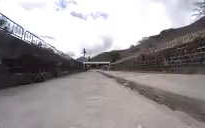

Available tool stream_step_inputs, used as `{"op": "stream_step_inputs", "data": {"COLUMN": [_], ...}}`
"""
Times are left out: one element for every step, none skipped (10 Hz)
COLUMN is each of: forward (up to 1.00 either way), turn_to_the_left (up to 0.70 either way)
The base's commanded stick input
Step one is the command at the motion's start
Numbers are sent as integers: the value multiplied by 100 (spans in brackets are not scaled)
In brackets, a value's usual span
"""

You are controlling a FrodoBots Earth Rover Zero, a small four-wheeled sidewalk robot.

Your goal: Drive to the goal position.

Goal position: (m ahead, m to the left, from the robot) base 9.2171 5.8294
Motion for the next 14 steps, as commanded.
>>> {"op": "stream_step_inputs", "data": {"forward": [100, 100, 100, 100, 100, 100, 100, 100, 100, 100, 100, 100, 100, 100], "turn_to_the_left": [0, 40, 40, 40, 0, 0, 0, 0, 0, 0, 0, 0, 0, 0]}}
